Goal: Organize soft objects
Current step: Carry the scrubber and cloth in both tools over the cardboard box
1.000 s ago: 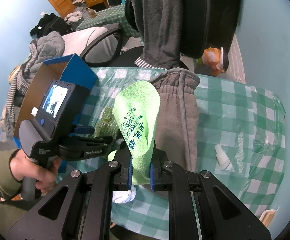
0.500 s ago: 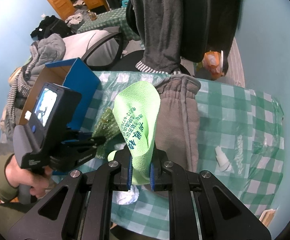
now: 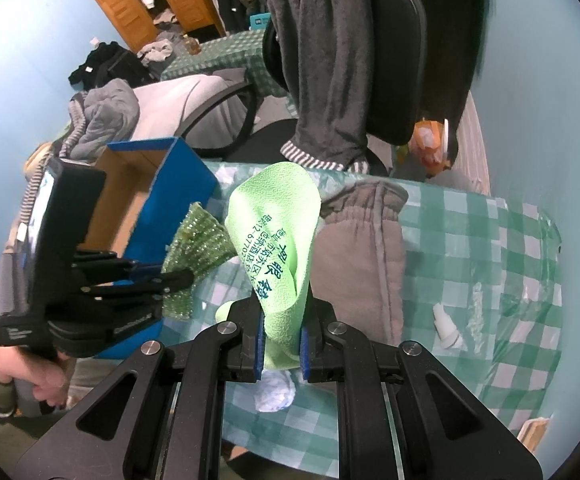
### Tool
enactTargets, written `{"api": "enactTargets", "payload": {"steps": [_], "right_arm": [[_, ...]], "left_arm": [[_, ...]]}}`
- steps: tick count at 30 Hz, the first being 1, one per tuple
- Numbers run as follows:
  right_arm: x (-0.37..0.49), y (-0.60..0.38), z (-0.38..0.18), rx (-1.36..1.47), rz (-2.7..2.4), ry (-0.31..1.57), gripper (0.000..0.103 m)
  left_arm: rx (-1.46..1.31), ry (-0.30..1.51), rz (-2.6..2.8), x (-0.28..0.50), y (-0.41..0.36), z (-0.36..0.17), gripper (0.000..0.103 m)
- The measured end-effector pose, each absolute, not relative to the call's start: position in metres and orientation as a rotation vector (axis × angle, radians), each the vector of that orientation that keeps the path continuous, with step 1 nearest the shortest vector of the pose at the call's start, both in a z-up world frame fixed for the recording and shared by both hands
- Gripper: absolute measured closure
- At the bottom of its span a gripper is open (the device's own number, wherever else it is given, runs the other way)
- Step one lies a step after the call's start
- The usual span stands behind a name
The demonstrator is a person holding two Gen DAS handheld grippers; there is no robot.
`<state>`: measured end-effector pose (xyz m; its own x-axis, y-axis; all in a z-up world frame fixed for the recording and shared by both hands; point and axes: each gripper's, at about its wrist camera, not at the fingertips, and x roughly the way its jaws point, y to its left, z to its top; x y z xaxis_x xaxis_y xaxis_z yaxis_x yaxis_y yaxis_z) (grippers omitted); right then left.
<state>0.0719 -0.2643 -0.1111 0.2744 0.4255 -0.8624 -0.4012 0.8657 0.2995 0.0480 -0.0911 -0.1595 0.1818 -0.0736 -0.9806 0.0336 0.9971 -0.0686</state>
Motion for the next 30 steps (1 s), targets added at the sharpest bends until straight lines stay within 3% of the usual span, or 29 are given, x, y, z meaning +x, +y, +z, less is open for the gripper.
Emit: {"api": "enactTargets", "payload": {"steps": [30], "right_arm": [[0.068, -0.185, -0.06, -0.018, 0.7, 1.082, 0.09]], "left_arm": [[-0.139, 1.25, 0.056, 0.008, -0.007, -0.087, 0.091]]}}
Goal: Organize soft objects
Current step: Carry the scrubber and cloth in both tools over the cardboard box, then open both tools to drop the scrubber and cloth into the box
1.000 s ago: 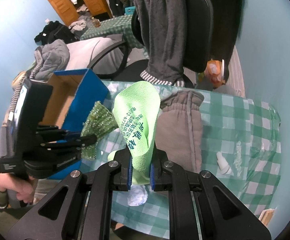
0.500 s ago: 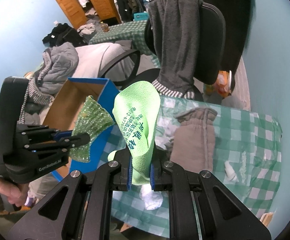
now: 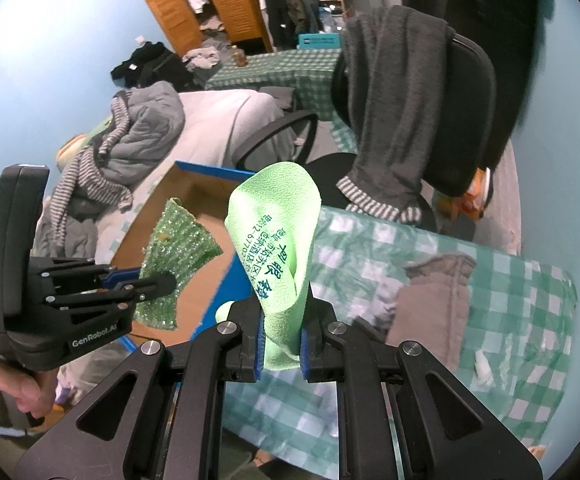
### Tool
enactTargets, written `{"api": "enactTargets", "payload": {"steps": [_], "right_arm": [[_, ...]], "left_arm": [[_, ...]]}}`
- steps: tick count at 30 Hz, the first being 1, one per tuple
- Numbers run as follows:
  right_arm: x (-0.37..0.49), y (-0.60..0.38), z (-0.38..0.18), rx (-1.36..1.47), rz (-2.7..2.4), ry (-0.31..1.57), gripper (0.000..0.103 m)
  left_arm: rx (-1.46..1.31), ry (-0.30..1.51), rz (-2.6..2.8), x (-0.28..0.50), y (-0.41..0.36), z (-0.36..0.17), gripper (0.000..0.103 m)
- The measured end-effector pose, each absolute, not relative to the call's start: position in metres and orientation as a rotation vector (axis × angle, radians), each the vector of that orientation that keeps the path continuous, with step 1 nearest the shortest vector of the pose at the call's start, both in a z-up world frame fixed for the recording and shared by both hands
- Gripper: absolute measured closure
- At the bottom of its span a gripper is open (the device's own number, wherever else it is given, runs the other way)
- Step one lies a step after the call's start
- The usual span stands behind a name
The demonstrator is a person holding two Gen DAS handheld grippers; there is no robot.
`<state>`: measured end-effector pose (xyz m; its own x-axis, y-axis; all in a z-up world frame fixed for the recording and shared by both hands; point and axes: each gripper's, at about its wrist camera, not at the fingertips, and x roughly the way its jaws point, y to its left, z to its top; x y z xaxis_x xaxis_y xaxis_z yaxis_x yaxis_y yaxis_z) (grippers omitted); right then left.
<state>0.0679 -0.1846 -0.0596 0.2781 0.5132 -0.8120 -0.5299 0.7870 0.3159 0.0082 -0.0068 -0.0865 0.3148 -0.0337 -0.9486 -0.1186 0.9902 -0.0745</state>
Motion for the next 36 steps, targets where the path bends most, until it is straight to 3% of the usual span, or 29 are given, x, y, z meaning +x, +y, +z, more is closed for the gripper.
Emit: {"api": "enactTargets", "payload": {"steps": [18, 36], "right_arm": [[0.061, -0.101, -0.059, -0.091, 0.858, 1.078, 0.09], [0.056, -0.019, -0.105, -0.156, 0.923, 1.194, 0.09]], "left_arm": [[-0.224, 1.241, 0.178, -0.023, 0.062, -0.088, 0.091], [-0.267, 1.304, 0.224, -0.029, 0.114, -0.128, 0.091]]}}
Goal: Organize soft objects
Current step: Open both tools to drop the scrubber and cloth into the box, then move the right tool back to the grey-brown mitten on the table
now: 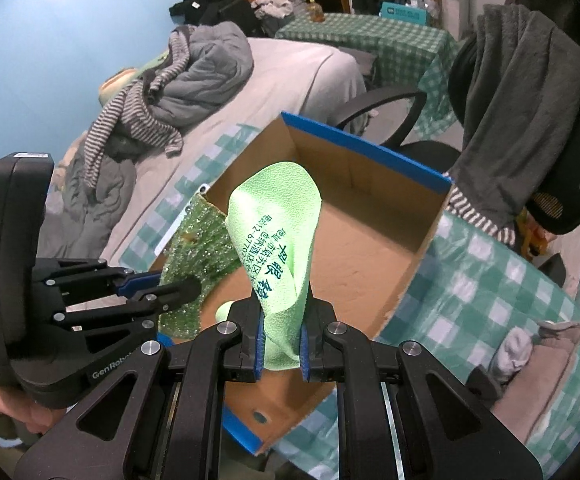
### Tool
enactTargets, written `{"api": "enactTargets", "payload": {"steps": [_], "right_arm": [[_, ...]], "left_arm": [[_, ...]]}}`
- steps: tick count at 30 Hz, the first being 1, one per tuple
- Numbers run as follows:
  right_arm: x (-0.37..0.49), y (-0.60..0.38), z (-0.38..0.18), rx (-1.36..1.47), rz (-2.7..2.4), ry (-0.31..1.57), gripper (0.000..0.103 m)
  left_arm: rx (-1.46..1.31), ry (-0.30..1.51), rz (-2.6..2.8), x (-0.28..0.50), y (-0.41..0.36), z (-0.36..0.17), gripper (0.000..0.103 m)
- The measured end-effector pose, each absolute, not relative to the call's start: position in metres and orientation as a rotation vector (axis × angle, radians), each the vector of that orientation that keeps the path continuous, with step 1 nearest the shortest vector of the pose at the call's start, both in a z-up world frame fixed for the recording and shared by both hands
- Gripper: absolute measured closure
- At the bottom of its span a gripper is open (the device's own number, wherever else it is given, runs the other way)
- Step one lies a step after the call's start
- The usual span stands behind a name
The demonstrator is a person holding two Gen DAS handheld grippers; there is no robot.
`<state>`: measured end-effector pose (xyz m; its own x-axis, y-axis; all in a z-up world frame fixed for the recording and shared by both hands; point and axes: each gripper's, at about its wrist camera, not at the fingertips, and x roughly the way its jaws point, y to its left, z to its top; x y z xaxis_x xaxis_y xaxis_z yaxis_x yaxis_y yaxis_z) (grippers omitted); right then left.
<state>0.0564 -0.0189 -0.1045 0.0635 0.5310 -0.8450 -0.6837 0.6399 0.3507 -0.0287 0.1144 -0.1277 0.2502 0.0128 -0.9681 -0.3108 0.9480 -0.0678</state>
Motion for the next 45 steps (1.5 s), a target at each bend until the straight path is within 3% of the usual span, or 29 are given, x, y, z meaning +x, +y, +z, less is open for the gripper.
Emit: {"api": "enactTargets", "payload": {"steps": [12, 14, 17, 19, 22, 29, 45], "right_arm": [[0.063, 0.003, -0.131, -0.18, 0.899, 1.257, 0.09], [0.063, 0.006, -0.133, -0.189, 0.895, 1.262, 0.09], [0.063, 0.009, -0.135, -0.204, 0.883, 1.269, 0.075], [0.064, 0.008, -0.136, -0.213, 0.874, 1.266, 0.065], [0.065, 0.008, -0.135, -0.219, 0.87, 1.262, 0.058], [0.07, -0.005, -0.128, -0.209, 0.855, 1.254, 0.053], [0.077, -0.066, -0.104, -0.162, 0.771, 1.222, 0.042]], "left_arm": [[-0.29, 1.358, 0.226, -0.023, 0.127, -0.15, 0.091], [-0.29, 1.367, 0.232, -0.022, 0.129, -0.152, 0.082], [-0.289, 1.358, 0.24, -0.023, 0.131, -0.15, 0.069], [-0.279, 1.351, 0.245, -0.024, 0.132, -0.148, 0.067], [-0.277, 1.348, 0.248, -0.025, 0.132, -0.144, 0.065], [-0.274, 1.333, 0.25, -0.026, 0.126, -0.134, 0.06], [-0.223, 1.323, 0.174, -0.01, 0.075, -0.112, 0.059]]}}
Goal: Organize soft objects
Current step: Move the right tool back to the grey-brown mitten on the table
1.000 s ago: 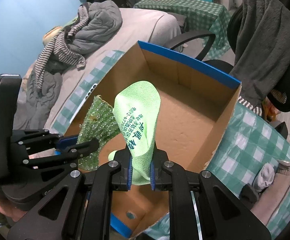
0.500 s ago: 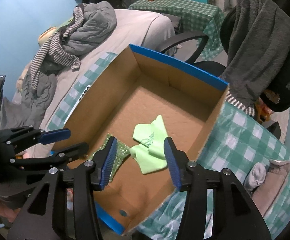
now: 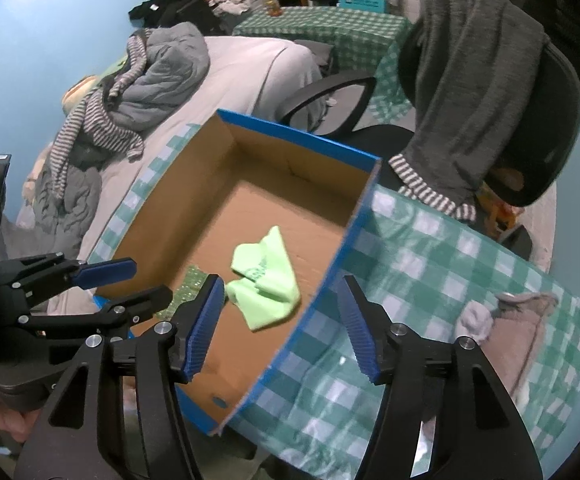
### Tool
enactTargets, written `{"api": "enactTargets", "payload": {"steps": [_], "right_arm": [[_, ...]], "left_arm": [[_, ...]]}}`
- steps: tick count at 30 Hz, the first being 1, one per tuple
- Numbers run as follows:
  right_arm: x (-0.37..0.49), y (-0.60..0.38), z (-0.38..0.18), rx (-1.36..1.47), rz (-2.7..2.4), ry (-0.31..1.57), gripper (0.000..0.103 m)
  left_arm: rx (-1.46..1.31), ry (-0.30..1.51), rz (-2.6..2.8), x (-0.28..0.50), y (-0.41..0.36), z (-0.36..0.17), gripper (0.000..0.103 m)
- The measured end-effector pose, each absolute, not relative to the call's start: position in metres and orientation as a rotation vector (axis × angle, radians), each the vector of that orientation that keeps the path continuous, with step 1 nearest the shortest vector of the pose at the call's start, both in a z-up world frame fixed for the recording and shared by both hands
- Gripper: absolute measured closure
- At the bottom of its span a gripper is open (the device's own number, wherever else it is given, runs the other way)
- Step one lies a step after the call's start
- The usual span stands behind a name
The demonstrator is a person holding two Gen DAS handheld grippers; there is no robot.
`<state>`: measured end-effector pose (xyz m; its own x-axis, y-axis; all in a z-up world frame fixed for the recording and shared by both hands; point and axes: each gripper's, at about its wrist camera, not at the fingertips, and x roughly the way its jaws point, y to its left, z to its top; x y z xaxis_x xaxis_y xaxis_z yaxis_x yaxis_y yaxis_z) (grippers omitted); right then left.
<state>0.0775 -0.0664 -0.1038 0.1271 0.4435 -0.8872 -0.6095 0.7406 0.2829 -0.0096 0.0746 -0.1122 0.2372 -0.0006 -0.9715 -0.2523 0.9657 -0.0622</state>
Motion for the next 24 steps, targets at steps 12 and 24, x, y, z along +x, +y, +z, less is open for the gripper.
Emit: {"api": "enactTargets", "payload": {"steps": [12, 24], "right_arm": [[0.084, -0.131, -0.101, -0.121, 0.673, 1.224, 0.038], [0.091, -0.2, -0.105, -0.082, 0.565, 1.234, 0.035]], "left_arm": [[-0.177, 1.329, 0.103, 0.007, 0.029, -0.108, 0.059], [-0.127, 1.332, 0.04, 0.022, -0.015, -0.106, 0.059]]}}
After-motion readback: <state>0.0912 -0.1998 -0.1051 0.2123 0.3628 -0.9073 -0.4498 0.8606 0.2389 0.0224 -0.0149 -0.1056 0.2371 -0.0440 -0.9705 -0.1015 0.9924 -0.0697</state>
